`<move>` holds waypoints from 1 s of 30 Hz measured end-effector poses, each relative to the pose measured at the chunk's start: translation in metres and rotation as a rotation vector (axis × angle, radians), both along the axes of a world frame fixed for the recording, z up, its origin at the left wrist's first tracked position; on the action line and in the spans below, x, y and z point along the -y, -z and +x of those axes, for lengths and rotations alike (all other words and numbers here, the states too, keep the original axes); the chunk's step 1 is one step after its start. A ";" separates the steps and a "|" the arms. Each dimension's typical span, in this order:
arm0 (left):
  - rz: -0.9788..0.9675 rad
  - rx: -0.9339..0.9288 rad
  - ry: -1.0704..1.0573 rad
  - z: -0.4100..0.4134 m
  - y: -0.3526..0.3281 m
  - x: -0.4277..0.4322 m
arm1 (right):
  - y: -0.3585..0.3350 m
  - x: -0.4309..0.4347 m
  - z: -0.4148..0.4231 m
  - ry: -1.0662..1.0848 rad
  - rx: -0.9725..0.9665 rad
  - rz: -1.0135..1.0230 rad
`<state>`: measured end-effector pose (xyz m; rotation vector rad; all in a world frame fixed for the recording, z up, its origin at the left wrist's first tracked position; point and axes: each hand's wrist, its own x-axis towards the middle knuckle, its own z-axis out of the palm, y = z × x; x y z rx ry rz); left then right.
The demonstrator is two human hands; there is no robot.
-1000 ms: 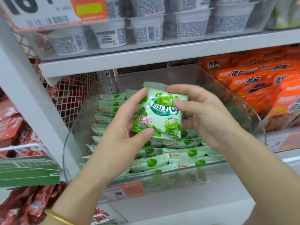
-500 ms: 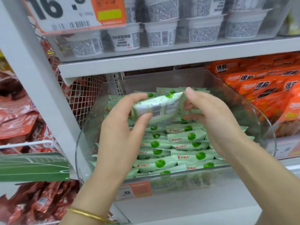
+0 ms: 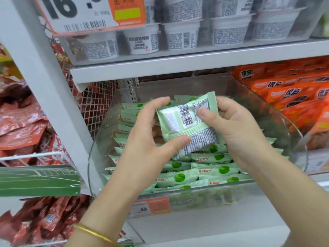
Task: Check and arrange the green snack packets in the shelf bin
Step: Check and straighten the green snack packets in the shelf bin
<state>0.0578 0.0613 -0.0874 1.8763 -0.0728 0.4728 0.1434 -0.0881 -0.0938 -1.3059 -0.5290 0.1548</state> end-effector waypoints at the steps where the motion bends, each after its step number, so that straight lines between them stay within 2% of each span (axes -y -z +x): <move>1: 0.009 0.001 -0.001 0.000 0.001 -0.001 | 0.000 -0.001 0.000 -0.002 0.000 0.006; 3: 0.014 0.000 -0.002 0.001 0.001 0.000 | -0.001 0.000 0.000 -0.004 0.012 0.001; 5: -0.066 -0.026 -0.023 0.002 0.001 0.002 | -0.001 0.000 0.000 0.011 0.013 -0.037; 10: -0.293 -0.093 -0.310 0.008 0.000 -0.014 | 0.003 0.002 0.005 0.041 0.018 -0.097; 12: -0.432 -0.123 -0.323 0.011 0.000 -0.022 | 0.001 0.001 0.005 0.041 0.235 -0.238; 14: -0.462 -0.175 -0.309 0.013 0.001 -0.024 | -0.002 -0.005 0.006 0.040 0.506 -0.419; 17: -0.473 -0.209 -0.264 0.018 0.003 -0.022 | -0.003 -0.016 0.009 0.113 0.701 -0.517; 19: -0.395 -0.146 -0.317 0.019 0.003 -0.021 | -0.003 -0.020 0.011 0.255 0.722 -0.545; 21: -0.100 -0.066 -0.463 0.020 0.004 -0.028 | -0.004 -0.022 0.013 0.413 0.675 -0.592; 23: 0.127 -0.042 -0.508 0.021 0.008 -0.035 | -0.005 -0.023 0.015 0.519 0.660 -0.667; 27: 0.355 -0.174 -0.436 0.023 0.018 -0.040 | -0.006 -0.031 0.019 0.529 0.697 -0.804; 30: 0.392 -0.189 -0.433 0.025 0.019 -0.038 | -0.006 -0.037 0.018 0.465 0.681 -0.851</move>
